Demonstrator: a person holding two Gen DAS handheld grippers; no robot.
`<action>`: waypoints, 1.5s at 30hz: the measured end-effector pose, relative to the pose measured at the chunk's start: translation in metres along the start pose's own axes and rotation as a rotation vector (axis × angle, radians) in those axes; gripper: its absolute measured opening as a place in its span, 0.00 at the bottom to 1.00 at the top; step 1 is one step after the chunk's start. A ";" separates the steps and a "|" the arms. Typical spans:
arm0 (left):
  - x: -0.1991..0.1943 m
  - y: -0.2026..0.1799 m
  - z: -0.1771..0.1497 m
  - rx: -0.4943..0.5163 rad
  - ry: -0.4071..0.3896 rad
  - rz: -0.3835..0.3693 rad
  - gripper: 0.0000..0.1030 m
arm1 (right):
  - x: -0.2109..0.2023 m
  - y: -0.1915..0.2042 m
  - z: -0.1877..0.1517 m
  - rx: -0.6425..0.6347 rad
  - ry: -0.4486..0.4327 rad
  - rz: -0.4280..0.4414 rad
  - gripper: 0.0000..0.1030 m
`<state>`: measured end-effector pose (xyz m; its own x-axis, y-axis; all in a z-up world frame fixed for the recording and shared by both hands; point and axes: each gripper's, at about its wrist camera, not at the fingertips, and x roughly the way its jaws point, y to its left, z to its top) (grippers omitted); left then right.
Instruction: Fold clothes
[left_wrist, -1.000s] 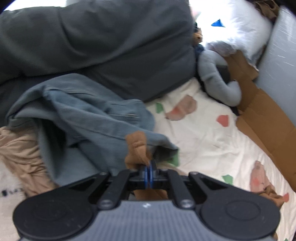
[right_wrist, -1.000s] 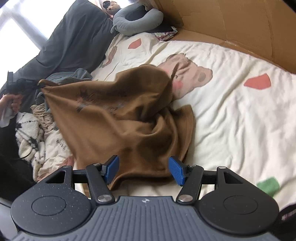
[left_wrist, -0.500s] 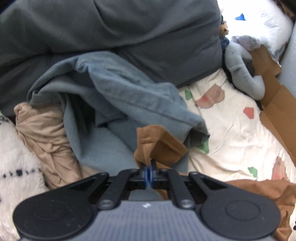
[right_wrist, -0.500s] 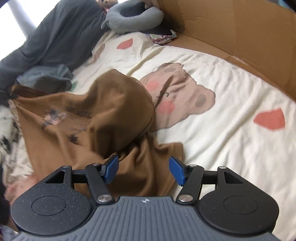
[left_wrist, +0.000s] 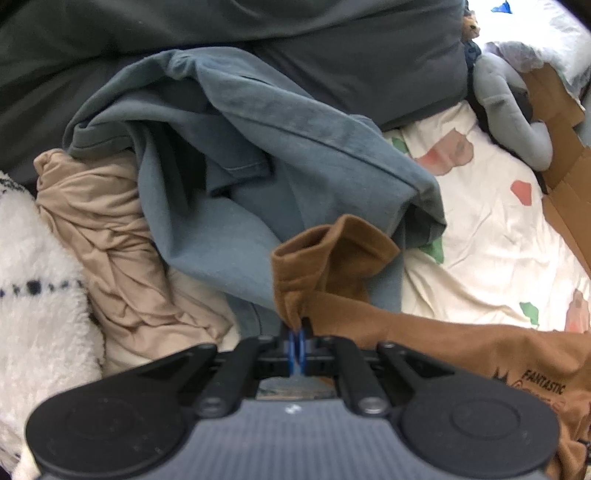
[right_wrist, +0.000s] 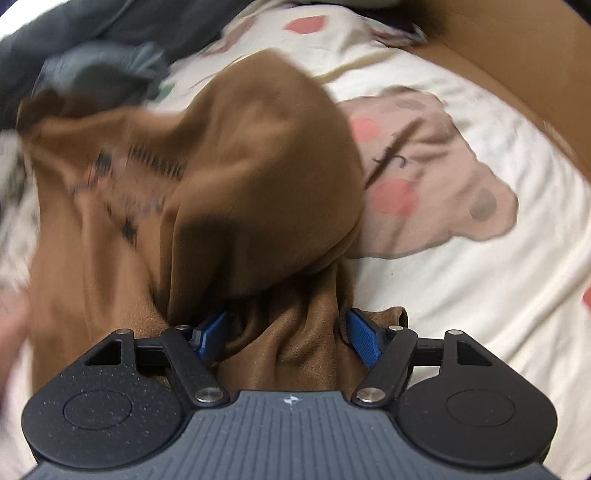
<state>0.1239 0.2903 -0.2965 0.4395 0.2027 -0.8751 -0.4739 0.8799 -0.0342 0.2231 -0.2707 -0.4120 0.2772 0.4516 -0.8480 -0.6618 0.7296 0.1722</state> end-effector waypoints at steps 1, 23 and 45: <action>-0.001 -0.002 0.000 0.005 -0.002 -0.001 0.02 | 0.000 0.002 -0.001 -0.015 0.002 -0.009 0.55; -0.009 -0.038 0.008 0.040 -0.031 -0.100 0.02 | -0.085 -0.011 -0.039 0.178 -0.076 -0.069 0.03; -0.012 -0.107 -0.036 0.126 0.100 -0.368 0.03 | -0.210 0.001 -0.192 0.583 -0.035 -0.332 0.03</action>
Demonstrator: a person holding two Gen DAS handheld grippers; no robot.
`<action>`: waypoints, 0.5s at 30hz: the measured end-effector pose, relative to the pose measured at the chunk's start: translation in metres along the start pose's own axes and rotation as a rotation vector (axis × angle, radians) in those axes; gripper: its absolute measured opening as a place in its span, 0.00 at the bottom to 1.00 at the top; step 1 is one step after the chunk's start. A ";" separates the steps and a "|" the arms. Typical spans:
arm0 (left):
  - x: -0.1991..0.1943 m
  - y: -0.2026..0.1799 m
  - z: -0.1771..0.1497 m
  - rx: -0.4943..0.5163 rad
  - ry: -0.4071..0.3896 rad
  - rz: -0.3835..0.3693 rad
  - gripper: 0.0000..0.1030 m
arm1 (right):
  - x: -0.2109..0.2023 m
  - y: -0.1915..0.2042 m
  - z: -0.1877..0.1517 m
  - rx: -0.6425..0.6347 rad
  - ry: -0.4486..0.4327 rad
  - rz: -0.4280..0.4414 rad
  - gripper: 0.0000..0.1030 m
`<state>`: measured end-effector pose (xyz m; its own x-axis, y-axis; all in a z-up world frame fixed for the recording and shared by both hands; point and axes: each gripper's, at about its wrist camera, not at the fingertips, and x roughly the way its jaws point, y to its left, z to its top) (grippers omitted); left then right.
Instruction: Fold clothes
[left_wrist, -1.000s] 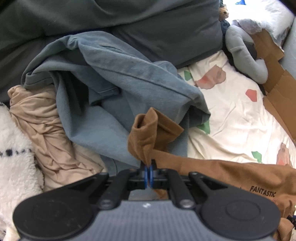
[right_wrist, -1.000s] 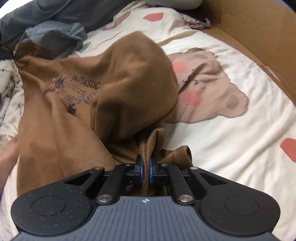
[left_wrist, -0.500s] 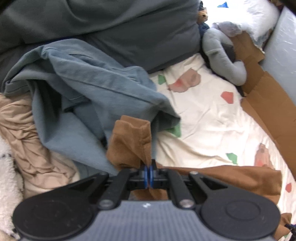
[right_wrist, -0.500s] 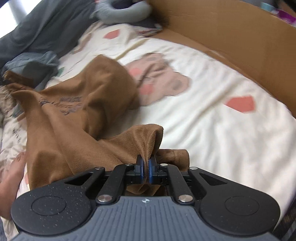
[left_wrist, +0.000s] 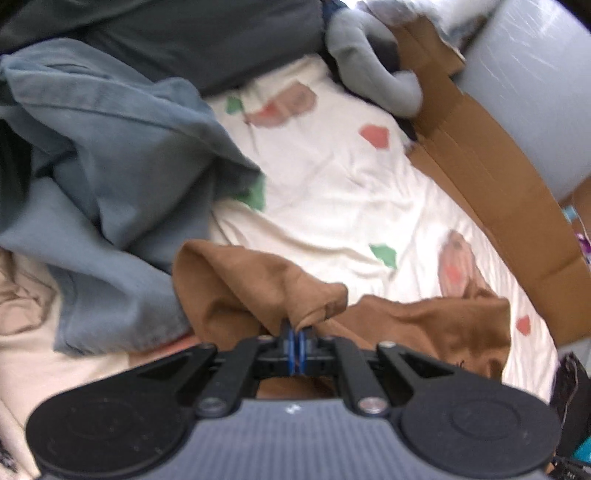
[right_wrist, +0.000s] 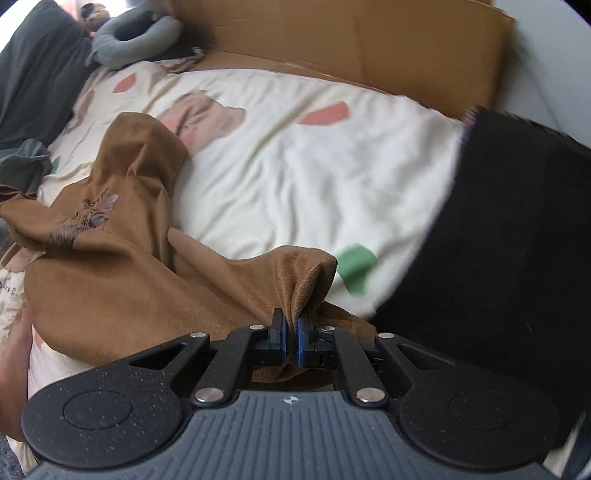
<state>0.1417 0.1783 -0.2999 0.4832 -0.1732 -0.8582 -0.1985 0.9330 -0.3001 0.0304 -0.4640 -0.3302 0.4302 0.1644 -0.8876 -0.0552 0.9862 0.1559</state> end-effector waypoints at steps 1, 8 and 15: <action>0.001 0.000 -0.003 0.001 0.009 -0.003 0.03 | -0.003 -0.002 -0.005 0.010 0.007 -0.007 0.03; 0.003 0.010 -0.023 -0.003 0.077 0.001 0.03 | -0.012 -0.016 -0.043 0.080 0.087 -0.029 0.03; 0.001 0.034 -0.040 -0.034 0.144 0.078 0.03 | -0.013 -0.023 -0.083 0.169 0.170 -0.033 0.03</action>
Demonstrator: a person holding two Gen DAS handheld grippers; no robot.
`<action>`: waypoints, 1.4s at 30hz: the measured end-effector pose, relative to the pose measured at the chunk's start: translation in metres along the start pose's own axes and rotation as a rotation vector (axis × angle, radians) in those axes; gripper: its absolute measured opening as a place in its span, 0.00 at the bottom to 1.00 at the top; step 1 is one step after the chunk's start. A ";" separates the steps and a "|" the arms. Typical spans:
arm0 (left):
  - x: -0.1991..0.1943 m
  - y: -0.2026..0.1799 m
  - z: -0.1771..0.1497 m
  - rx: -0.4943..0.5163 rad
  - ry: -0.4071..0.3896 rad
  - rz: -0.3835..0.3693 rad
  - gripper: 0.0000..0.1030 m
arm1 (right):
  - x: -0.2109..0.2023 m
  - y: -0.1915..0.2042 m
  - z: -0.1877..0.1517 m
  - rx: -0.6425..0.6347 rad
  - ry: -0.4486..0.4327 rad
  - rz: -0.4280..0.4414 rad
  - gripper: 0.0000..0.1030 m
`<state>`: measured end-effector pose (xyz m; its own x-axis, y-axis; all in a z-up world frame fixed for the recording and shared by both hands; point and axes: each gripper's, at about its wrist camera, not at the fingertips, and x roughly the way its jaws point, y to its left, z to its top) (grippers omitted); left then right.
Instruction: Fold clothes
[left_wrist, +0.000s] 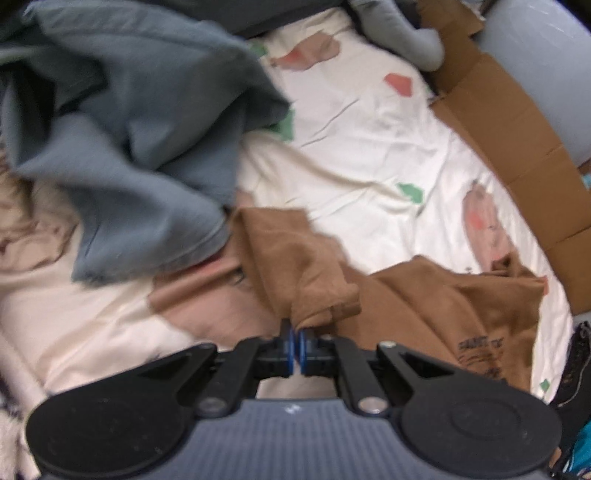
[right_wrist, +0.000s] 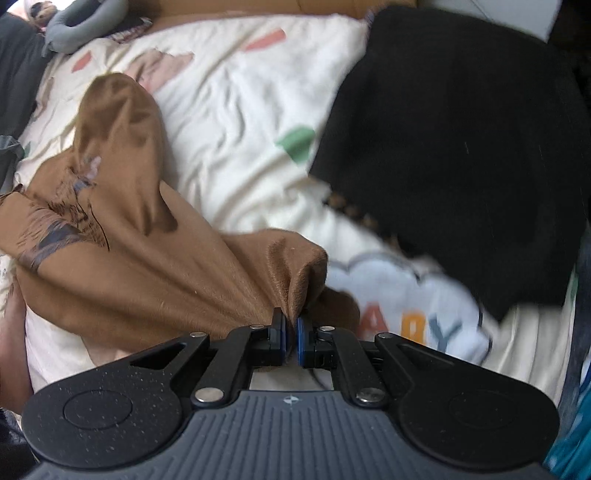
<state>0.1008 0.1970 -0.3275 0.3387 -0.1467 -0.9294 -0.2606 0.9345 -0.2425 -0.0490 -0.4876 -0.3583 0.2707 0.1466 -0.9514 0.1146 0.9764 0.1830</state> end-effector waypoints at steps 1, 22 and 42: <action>0.001 0.004 -0.003 -0.004 0.016 0.013 0.03 | 0.003 -0.001 -0.004 0.010 0.023 0.008 0.04; -0.051 -0.002 0.048 0.083 -0.120 0.128 0.34 | -0.029 0.014 0.060 -0.065 -0.103 -0.003 0.47; 0.045 -0.073 0.072 0.294 -0.009 0.001 0.59 | 0.031 0.098 0.161 -0.211 -0.226 0.190 0.64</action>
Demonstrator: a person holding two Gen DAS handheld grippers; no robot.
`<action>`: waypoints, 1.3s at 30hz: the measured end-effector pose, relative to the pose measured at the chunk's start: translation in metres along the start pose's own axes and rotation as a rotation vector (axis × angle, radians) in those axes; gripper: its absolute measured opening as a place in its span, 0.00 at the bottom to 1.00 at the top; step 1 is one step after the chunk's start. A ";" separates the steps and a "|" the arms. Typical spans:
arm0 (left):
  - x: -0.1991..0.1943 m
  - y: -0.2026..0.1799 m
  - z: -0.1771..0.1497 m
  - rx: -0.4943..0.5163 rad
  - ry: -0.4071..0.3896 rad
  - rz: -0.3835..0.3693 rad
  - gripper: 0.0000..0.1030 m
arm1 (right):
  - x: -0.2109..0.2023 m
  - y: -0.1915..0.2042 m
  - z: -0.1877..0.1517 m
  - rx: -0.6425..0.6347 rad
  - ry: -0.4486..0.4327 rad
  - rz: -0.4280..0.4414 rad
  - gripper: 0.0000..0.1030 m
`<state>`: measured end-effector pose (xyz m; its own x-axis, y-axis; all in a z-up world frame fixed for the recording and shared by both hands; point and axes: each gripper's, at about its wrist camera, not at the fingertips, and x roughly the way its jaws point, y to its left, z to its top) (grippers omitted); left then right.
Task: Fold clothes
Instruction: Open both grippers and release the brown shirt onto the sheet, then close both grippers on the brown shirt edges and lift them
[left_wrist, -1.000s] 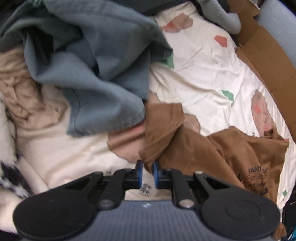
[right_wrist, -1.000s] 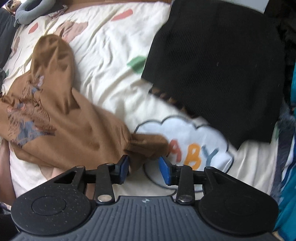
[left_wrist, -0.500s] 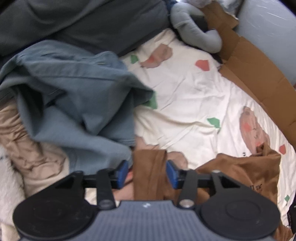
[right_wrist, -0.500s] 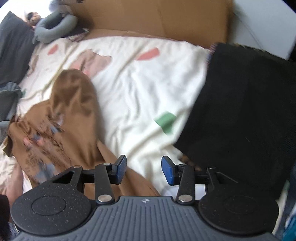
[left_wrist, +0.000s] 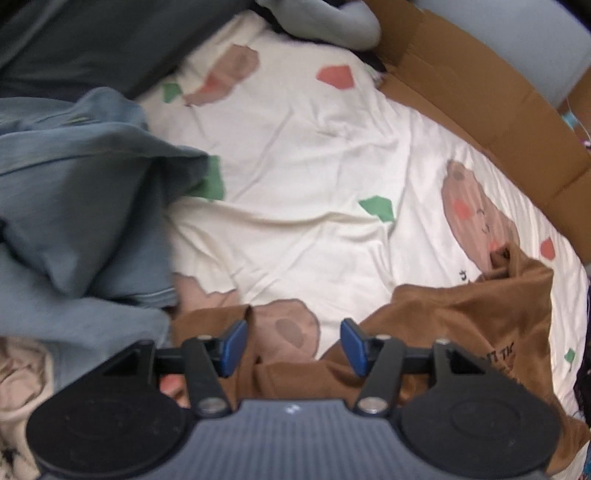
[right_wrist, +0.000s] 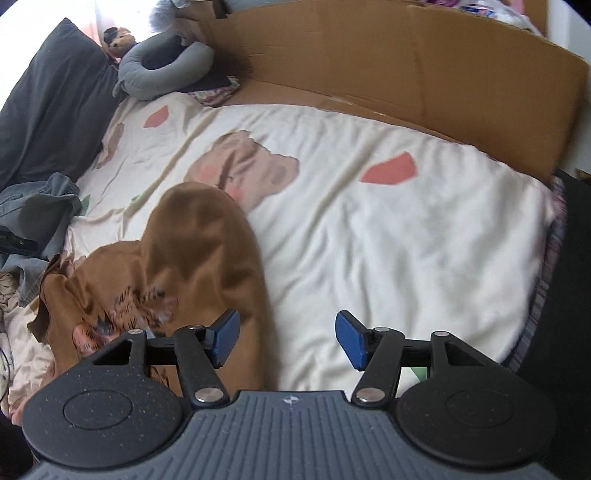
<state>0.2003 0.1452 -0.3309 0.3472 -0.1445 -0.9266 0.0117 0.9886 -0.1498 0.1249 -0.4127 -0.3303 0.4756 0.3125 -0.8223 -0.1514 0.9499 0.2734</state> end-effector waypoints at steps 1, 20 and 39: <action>0.006 -0.002 0.001 0.010 0.010 -0.006 0.60 | 0.007 0.002 0.003 -0.004 0.003 0.005 0.66; 0.082 -0.020 -0.028 0.123 0.120 -0.043 0.76 | 0.138 0.041 0.029 -0.064 0.098 0.122 0.81; 0.079 -0.036 -0.042 0.193 0.037 -0.066 0.07 | 0.156 0.064 0.051 -0.151 0.058 0.198 0.12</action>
<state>0.1878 0.0962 -0.4137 0.3047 -0.2074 -0.9296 0.2145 0.9659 -0.1452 0.2336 -0.3038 -0.4162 0.3738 0.4885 -0.7884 -0.3666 0.8587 0.3582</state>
